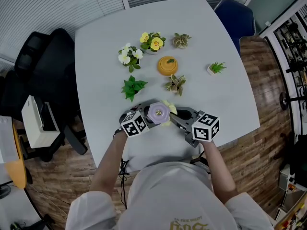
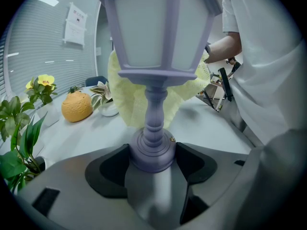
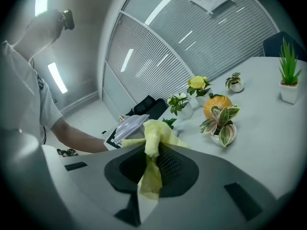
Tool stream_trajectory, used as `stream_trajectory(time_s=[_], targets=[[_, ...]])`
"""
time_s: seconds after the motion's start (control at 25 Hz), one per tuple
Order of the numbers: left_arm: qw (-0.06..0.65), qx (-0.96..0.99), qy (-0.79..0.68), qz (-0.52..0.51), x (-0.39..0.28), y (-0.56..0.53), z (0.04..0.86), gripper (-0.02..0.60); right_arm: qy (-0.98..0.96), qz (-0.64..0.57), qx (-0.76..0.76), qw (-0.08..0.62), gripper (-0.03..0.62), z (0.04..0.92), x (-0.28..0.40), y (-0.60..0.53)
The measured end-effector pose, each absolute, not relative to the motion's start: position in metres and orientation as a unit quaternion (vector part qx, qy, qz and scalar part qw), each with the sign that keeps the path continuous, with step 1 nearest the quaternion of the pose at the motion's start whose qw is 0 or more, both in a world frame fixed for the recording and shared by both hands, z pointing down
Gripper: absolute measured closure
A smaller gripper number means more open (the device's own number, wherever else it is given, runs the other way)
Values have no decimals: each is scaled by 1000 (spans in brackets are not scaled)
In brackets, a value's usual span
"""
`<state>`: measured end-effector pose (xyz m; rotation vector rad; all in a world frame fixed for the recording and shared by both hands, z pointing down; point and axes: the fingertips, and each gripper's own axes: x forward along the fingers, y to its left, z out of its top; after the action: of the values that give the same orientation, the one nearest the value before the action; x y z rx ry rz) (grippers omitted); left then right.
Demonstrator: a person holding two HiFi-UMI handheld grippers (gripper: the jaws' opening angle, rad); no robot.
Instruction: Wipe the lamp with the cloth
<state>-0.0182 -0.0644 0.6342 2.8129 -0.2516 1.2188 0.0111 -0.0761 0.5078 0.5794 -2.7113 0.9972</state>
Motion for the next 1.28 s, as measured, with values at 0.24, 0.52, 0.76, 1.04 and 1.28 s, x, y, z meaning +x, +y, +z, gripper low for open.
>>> stream_trajectory(time_s=[0.24, 0.52, 0.76, 1.04, 1.28], targets=[[33, 914, -82, 396, -20, -65, 634, 281, -914, 337, 203, 103, 539, 508, 12, -73], [34, 914, -82, 397, -19, -65, 634, 279, -917, 325, 192, 129, 539, 511, 13, -60], [34, 913, -83, 397, -20, -65, 635, 279, -922, 306, 181, 152, 539, 512, 5, -43], [35, 913, -83, 398, -20, -65, 634, 278, -929, 282, 175, 165, 539, 507, 3, -34], [35, 913, -83, 397, -19, -65, 635, 279, -940, 228, 172, 187, 539, 505, -2, -26]])
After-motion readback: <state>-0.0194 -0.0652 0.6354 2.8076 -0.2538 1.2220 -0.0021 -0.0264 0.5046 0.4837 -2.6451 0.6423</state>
